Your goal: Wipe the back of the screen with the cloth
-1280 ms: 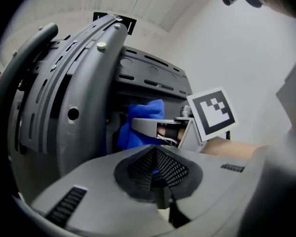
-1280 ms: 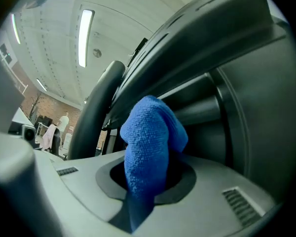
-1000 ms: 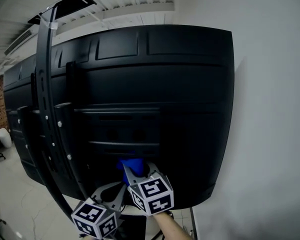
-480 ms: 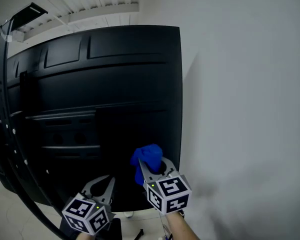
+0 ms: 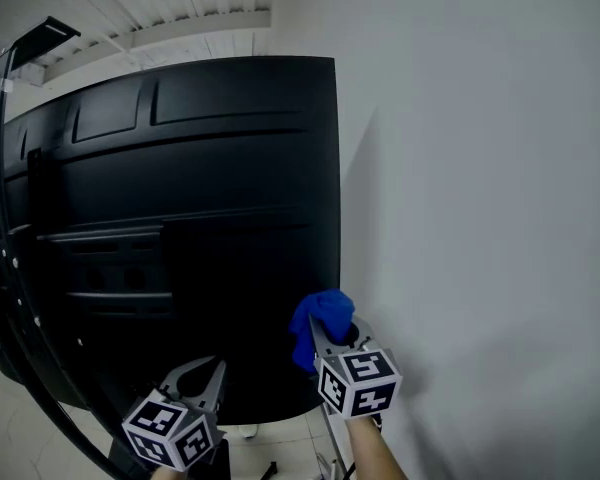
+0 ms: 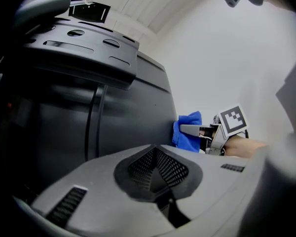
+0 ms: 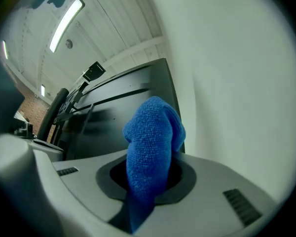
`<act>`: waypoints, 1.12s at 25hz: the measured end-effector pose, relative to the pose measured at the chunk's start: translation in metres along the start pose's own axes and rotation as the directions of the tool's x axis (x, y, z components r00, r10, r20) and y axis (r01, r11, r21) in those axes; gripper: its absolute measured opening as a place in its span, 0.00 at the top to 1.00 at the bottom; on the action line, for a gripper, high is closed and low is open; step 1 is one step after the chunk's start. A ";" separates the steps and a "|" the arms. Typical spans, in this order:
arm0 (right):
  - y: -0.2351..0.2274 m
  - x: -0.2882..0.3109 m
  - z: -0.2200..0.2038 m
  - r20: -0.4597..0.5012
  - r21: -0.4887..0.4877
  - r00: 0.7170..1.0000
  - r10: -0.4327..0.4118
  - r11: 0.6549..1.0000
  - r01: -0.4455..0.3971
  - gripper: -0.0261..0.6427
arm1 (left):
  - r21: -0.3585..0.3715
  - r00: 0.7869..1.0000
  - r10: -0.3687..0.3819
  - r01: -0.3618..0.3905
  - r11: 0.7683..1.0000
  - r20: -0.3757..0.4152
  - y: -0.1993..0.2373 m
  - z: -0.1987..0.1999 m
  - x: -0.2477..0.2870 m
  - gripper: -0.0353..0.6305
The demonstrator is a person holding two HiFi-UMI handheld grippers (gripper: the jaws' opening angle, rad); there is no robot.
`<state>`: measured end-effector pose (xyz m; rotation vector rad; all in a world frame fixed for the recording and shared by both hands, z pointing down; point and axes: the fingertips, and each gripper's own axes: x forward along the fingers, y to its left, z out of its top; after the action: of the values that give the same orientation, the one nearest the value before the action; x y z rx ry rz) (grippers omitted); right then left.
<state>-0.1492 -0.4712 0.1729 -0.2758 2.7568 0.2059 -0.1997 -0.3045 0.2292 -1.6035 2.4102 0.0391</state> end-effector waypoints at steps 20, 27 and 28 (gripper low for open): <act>0.224 0.016 -0.042 0.040 0.127 0.924 0.381 0.915 -0.383 0.88 | 0.030 0.977 0.199 -0.197 0.980 -0.073 0.074 -0.042 -0.093 0.94; 0.313 0.055 -0.083 -0.023 0.168 0.855 0.517 0.846 -0.507 0.88 | 0.005 0.959 0.260 -0.261 0.965 -0.116 0.102 -0.054 -0.126 0.94; 0.321 0.059 -0.089 -0.031 0.173 0.846 0.532 0.836 -0.520 0.88 | 0.004 0.956 0.269 -0.271 0.963 -0.115 0.108 -0.055 -0.128 0.94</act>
<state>-0.3031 -0.1851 0.2682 0.5431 2.8419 0.1116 -0.2616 -0.1550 0.2981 -1.3013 2.7066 0.0106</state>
